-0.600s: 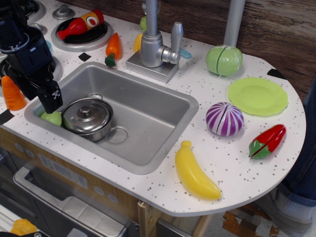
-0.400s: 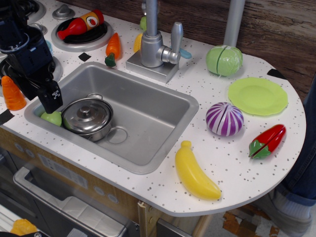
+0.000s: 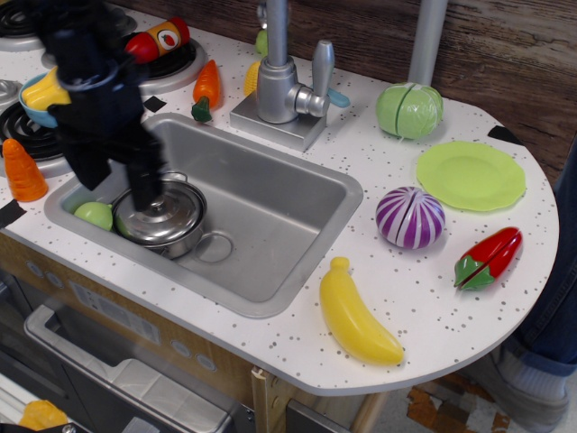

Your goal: Put banana on plate

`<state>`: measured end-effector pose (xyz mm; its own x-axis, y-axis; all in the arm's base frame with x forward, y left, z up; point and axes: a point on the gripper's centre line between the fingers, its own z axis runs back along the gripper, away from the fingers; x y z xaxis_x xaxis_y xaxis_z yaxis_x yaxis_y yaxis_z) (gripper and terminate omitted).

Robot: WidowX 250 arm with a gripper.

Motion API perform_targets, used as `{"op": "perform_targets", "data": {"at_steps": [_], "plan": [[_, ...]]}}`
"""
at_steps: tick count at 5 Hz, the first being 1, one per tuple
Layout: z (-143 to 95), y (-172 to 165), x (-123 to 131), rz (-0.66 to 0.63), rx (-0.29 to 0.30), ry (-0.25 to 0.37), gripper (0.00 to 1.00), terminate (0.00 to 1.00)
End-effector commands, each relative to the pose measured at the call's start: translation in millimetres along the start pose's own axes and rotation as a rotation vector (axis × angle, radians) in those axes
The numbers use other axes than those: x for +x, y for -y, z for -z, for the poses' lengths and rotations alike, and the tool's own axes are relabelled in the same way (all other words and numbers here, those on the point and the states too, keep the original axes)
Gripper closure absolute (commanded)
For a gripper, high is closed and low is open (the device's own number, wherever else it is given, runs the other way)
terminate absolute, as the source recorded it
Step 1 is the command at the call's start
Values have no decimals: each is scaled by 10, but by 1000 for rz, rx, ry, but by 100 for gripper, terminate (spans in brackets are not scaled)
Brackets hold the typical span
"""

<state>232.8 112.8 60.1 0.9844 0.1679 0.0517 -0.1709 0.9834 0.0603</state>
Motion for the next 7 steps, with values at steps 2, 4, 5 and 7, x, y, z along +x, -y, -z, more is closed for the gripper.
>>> {"op": "perform_targets", "data": {"at_steps": [2, 4, 5, 7], "plan": [[-342, 1105, -85, -406, -39, -18, 0, 0], [-255, 1898, -170, -612, -49, 49, 0, 0], [-93, 1966, -236, -644, -71, 72, 0, 0], [108, 1896, -240, -649, -101, 77, 0, 0]]}}
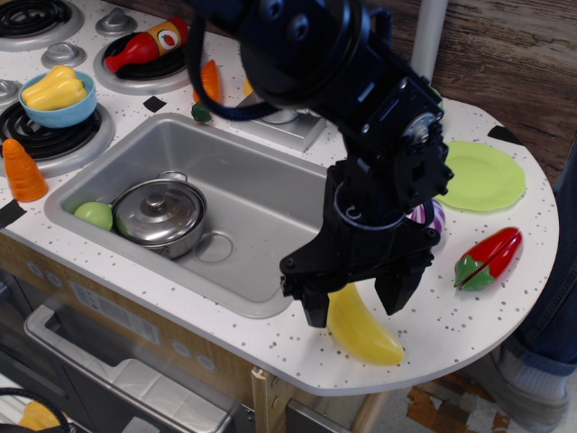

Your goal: Put banana on plate

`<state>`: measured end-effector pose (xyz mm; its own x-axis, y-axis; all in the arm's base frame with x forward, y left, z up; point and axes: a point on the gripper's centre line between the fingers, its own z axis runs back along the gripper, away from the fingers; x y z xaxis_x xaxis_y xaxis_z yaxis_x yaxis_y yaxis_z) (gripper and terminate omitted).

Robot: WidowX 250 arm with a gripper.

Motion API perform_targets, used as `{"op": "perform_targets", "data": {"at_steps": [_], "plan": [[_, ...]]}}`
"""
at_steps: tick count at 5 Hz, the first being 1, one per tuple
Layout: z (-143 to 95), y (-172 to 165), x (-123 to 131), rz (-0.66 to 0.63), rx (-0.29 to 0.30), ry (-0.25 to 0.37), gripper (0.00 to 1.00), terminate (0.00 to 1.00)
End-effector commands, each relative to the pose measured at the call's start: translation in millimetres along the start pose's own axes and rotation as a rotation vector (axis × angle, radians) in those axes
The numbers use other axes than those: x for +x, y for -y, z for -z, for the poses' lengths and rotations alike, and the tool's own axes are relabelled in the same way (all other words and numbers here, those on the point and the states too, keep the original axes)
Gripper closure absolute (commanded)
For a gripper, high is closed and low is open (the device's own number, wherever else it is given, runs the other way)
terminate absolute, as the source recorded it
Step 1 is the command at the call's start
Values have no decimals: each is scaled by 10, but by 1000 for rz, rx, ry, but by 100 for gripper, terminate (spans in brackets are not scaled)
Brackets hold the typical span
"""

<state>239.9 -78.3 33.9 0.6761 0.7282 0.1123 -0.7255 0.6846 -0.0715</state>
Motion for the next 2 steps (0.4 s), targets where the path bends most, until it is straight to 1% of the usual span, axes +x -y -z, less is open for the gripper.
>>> {"op": "perform_targets", "data": {"at_steps": [1, 2], "plan": [[113, -42, 20, -11, -42, 32, 0, 0], [187, -55, -1, -20, -62, 75, 0, 0]]}}
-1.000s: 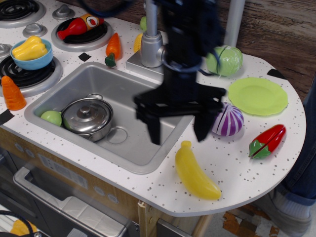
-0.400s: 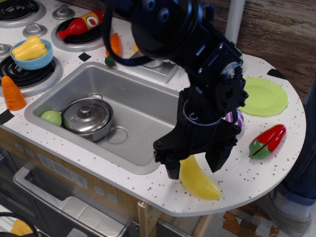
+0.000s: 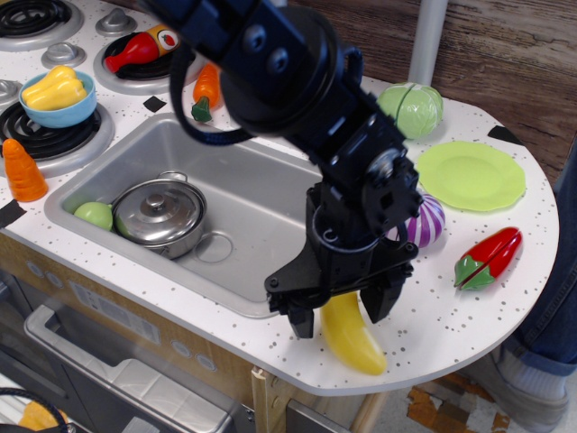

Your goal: Put banana on plate

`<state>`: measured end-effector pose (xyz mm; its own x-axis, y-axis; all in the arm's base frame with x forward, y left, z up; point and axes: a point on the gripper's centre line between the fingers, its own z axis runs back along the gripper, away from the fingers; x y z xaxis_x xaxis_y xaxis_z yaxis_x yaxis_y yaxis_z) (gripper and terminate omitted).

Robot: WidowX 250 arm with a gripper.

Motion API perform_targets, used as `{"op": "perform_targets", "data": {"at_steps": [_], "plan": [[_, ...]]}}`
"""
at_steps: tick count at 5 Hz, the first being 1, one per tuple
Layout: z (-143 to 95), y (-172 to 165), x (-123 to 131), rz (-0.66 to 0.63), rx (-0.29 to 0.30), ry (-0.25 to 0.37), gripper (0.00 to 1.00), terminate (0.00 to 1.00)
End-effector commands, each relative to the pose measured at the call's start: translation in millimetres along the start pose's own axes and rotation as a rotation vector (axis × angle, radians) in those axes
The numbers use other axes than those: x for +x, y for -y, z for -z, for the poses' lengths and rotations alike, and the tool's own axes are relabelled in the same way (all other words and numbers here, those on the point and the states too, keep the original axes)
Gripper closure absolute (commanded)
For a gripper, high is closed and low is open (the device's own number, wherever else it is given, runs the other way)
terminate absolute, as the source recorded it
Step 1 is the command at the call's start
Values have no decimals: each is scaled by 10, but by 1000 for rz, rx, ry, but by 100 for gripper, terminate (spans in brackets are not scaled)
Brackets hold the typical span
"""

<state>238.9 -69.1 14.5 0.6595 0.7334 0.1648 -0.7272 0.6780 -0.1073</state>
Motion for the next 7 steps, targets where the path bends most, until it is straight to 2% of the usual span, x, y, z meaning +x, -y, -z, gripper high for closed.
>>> {"op": "perform_targets", "data": {"at_steps": [1, 2, 3, 4, 5, 6, 7], "plan": [[52, 30, -47, -25, -2, 46, 0, 0], [53, 36, -66, -30, 3, 59, 100, 0], [38, 17, -79, -15, -4, 87, 100, 0], [-313, 97, 28, 35, 42, 58, 100, 0], [-690, 327, 164, 78, 76, 33, 100, 0], [-892, 621, 171, 80, 97, 62, 100, 0], [-934, 979, 253, 112, 89, 60, 100, 0]]}}
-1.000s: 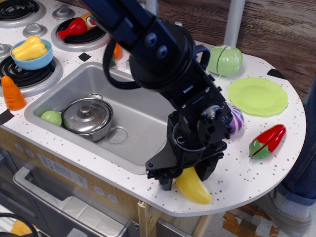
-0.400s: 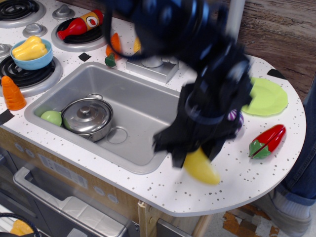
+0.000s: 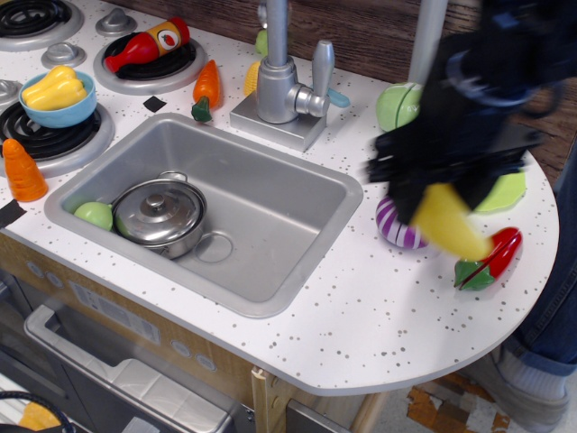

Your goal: Put banana on plate

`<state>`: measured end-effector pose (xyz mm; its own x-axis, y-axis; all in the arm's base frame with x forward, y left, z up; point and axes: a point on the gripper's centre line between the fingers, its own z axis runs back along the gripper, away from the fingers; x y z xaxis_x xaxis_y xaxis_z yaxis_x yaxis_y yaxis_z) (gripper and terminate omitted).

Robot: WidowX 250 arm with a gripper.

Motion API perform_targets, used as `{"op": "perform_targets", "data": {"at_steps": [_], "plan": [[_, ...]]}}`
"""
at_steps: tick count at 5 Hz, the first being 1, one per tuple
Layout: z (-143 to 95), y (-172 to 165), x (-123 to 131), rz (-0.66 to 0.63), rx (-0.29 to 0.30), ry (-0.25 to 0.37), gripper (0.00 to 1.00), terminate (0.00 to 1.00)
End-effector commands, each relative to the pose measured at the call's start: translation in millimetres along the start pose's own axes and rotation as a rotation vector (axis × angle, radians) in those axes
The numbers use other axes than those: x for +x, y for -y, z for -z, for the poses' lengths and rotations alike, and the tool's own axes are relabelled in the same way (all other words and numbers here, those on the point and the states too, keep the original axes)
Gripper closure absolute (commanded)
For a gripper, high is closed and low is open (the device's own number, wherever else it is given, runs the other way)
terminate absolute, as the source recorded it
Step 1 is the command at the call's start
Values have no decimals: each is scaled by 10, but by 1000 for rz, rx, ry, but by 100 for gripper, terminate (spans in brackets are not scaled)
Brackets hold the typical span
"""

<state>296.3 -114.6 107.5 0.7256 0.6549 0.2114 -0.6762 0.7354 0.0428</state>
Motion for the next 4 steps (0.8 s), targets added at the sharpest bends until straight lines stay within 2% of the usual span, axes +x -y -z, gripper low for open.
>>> {"op": "perform_targets", "data": {"at_steps": [1, 2, 3, 4], "plan": [[-53, 457, 311, 56, -68, 33, 100, 0], [135, 735, 570, 139, -107, 64, 100, 0], [339, 888, 775, 203, -157, 65, 100, 0], [428, 994, 923, 245, -185, 74, 100, 0]]}}
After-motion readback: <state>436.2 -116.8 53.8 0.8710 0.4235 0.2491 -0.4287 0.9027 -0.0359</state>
